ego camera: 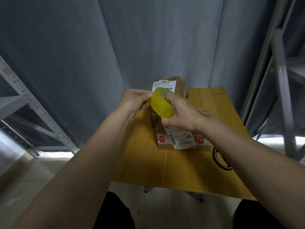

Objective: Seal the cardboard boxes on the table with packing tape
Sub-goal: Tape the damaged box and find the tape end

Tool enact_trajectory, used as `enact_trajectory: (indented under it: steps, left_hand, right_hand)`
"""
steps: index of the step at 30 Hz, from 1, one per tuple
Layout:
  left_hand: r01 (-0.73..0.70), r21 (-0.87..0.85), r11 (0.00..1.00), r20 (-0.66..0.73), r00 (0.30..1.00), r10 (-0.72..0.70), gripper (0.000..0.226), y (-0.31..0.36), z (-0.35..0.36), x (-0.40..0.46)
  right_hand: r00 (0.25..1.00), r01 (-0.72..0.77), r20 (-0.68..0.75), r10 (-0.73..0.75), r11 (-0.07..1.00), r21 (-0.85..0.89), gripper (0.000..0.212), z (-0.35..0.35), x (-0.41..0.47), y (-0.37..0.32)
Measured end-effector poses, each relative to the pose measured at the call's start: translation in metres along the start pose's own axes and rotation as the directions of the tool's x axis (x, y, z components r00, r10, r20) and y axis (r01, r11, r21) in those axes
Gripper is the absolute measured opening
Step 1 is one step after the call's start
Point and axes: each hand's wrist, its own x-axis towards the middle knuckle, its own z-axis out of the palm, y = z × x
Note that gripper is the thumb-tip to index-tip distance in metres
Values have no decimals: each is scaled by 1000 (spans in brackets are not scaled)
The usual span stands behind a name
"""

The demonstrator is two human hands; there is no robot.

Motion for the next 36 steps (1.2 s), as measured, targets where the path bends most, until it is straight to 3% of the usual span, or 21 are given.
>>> enact_trajectory:
  steps: [4, 10, 13, 16, 19, 22, 24, 28, 30, 33, 36]
  left_hand:
    - [-82, 182, 980, -58, 994, 94, 14, -2, 0, 1]
    - [-152, 237, 960, -171, 966, 195, 14, -11, 11, -1]
    - [-235, 212, 948, -268, 919, 288, 11, -11, 18, -5]
    - [-283, 111, 953, -280, 911, 304, 11, -10, 22, -8]
    - [-216, -58, 975, -265, 945, 194, 10, -9, 24, -9]
    - [-109, -331, 937, -111, 991, 76, 7, -8, 28, -12]
    - [-110, -321, 941, -132, 989, 71, 11, -9, 30, -11]
    - [-174, -240, 955, -336, 938, 87, 14, -9, 37, -8]
    - [-206, -239, 949, -383, 918, 103, 17, -8, 39, -7]
    - [-139, -411, 901, -351, 936, -16, 5, -10, 39, -8]
    - [26, -575, 818, -249, 946, -205, 6, -14, 40, -10]
  right_hand:
    - [1000, 11, 26, -9, 998, -66, 55, 0, 0, -1]
    - [1000, -11, -5, 10, 988, -156, 68, -1, 6, -3]
    - [995, -85, -53, 79, 989, -120, 57, -8, 14, -2]
    - [986, -162, -53, 159, 985, -63, 40, -13, 13, 4]
    - [985, -167, -46, 164, 983, -70, 35, -15, 11, 4]
    - [983, -184, 2, 185, 981, -62, 36, -21, 13, 0]
    - [981, -185, 41, 189, 979, -86, 40, -26, 15, -1]
    - [984, -165, 54, 171, 981, -99, 60, -32, 14, 3]
    - [985, -170, -3, 171, 978, -119, 63, -35, 11, 10]
    - [969, -161, -206, 140, 983, -89, 52, -37, 7, 22]
    - [869, -186, -417, 266, 957, 223, 44, -31, 7, 29]
